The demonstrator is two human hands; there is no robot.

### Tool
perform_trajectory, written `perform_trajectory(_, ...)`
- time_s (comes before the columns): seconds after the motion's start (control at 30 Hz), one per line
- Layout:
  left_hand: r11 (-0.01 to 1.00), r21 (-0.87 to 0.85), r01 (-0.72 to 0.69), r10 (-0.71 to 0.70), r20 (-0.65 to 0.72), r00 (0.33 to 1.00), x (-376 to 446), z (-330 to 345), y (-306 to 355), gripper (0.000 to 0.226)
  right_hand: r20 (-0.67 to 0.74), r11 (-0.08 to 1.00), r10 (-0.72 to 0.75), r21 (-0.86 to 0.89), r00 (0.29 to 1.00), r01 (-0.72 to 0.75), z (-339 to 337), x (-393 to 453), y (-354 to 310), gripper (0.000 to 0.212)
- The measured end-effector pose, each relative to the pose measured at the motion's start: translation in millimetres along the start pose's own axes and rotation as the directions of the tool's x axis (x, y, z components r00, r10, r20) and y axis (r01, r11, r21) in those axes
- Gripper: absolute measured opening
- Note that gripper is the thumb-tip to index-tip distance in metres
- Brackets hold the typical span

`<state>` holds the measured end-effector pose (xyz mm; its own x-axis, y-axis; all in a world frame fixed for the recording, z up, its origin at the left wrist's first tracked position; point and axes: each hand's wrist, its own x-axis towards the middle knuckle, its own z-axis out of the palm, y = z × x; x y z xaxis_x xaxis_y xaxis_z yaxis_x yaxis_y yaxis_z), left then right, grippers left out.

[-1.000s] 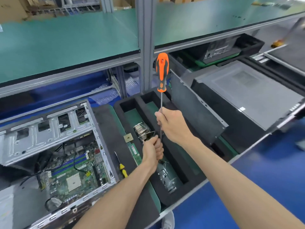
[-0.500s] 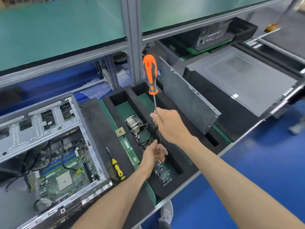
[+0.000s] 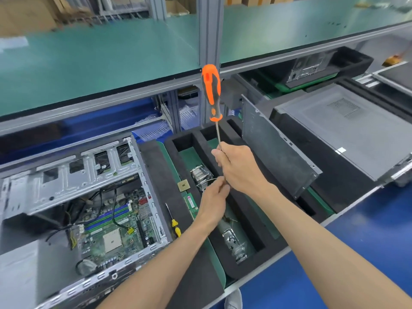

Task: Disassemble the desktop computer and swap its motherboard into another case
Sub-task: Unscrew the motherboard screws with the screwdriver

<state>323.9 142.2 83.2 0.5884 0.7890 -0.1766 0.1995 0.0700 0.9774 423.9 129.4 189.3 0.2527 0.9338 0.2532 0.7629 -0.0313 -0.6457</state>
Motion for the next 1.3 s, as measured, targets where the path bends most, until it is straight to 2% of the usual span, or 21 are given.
perform_trajectory(0.2, 0.972, -0.004, -0.234, 0.231, -0.136, 0.963, -5, -63, 38, 0.023, -0.011, 0.988, -0.065, 0.138, 0.998, 0.066, 6, 29, -44, 0.036)
perform_trajectory(0.37, 0.962, -0.099, -0.253, 0.234, -0.171, 0.957, -21, -130, 50, 0.017, 0.052, 0.960, -0.187, 0.220, 0.981, 0.172, 26, 51, -94, 0.031)
perform_trajectory(0.57, 0.975, -0.100, -0.197, 0.166, -0.256, 0.952, -49, -200, 37, 0.015, 0.163, 0.922, -0.320, 0.282, 0.933, 0.267, 69, 64, -150, 0.029)
perform_trajectory(0.77, 0.991, -0.019, -0.130, 0.113, -0.378, 0.919, -81, -252, 3, 0.020, 0.252, 0.892, -0.382, 0.354, 0.889, 0.282, 116, 68, -192, 0.029)
perform_trajectory(1.03, 0.992, 0.124, -0.002, 0.059, -0.458, 0.887, -109, -285, -30, 0.028, 0.271, 0.871, -0.427, 0.380, 0.863, 0.312, 163, 79, -217, 0.022)
perform_trajectory(1.17, 0.982, 0.176, 0.075, 0.022, -0.493, 0.870, -118, -291, -33, 0.028, 0.301, 0.831, -0.488, 0.446, 0.819, 0.331, 177, 84, -226, 0.014)
perform_trajectory(1.3, 0.944, 0.284, 0.169, 0.014, -0.547, 0.837, -128, -289, -33, 0.021, 0.283, 0.758, -0.616, 0.466, 0.735, 0.456, 182, 92, -237, 0.034)
